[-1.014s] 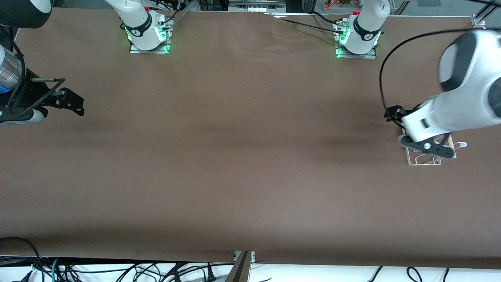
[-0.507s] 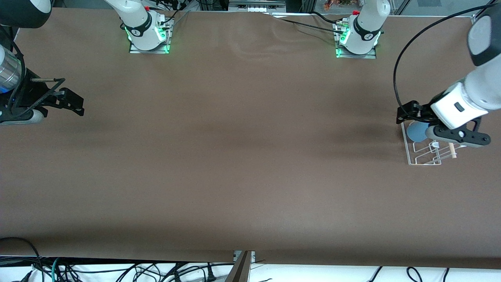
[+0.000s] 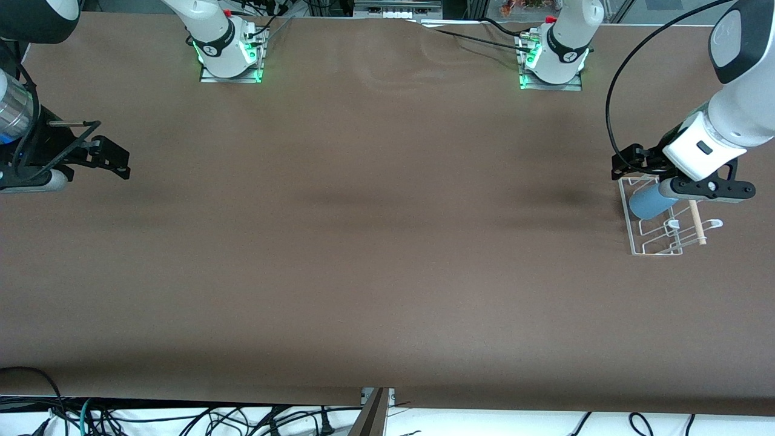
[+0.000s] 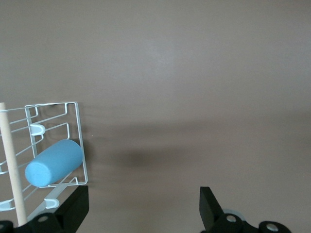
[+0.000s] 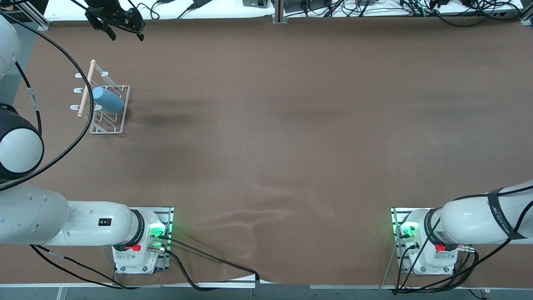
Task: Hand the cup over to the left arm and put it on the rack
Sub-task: 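Lower the cup onto the rack and open the left gripper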
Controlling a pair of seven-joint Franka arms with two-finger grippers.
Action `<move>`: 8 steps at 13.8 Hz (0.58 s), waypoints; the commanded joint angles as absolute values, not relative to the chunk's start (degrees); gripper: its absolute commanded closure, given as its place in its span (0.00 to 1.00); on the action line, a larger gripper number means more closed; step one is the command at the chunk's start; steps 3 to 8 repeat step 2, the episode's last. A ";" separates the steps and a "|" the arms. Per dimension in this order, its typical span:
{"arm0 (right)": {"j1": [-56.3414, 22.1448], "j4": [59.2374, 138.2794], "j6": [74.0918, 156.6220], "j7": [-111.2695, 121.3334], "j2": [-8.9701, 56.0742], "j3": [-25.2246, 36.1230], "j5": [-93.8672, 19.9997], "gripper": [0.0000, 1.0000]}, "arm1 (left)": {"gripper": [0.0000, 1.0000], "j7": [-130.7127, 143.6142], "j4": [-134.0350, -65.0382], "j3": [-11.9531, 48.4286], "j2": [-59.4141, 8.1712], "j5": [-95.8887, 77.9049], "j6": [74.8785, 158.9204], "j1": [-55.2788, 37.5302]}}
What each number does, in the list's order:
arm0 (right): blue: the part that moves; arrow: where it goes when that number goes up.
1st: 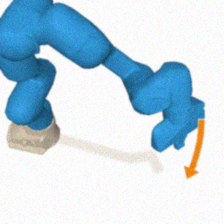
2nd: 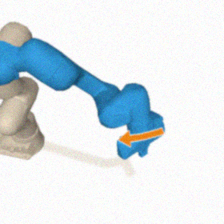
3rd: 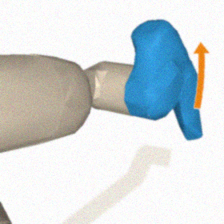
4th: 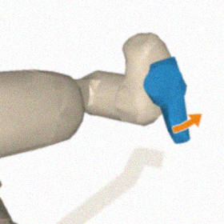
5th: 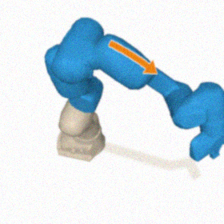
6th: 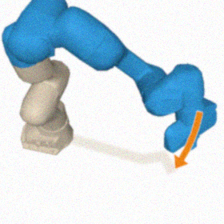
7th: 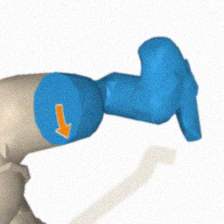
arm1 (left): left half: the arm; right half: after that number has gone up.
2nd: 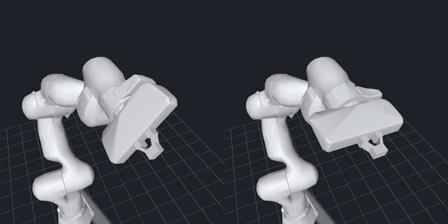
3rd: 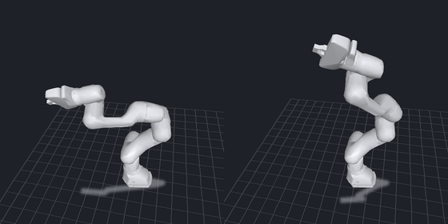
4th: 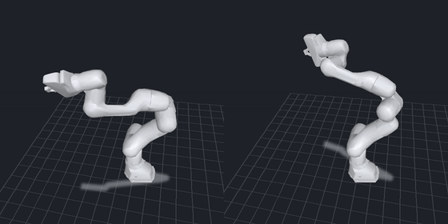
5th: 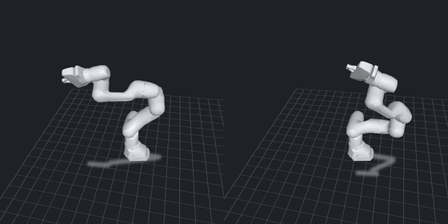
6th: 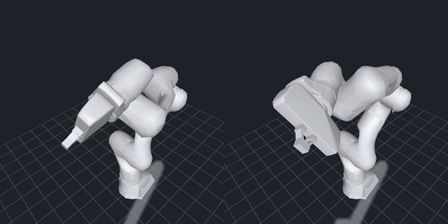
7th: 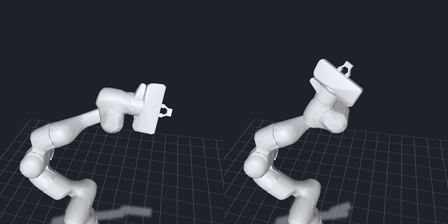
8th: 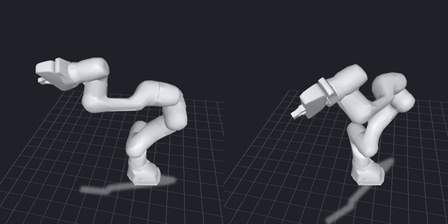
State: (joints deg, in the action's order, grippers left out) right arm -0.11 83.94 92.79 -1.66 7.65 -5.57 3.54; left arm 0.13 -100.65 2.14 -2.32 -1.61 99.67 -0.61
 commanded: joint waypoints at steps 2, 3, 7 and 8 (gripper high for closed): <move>0.88 83.32 92.55 -0.88 7.56 -6.77 4.31 0.00 | 0.00 0.18 -102.30 0.44 -1.05 -2.90 100.99 -1.93; 0.88 83.32 92.55 -0.88 7.56 -6.77 4.31 0.00 | 0.00 0.18 -102.30 0.44 -1.05 -2.90 100.99 -1.93; 0.88 83.32 92.55 -0.88 7.56 -6.77 4.31 0.00 | 0.00 0.18 -102.30 0.44 -1.05 -2.90 100.99 -1.93; 0.88 83.32 92.55 -0.88 7.56 -6.77 4.31 0.00 | 0.00 0.18 -102.30 0.44 -1.05 -2.90 100.99 -1.93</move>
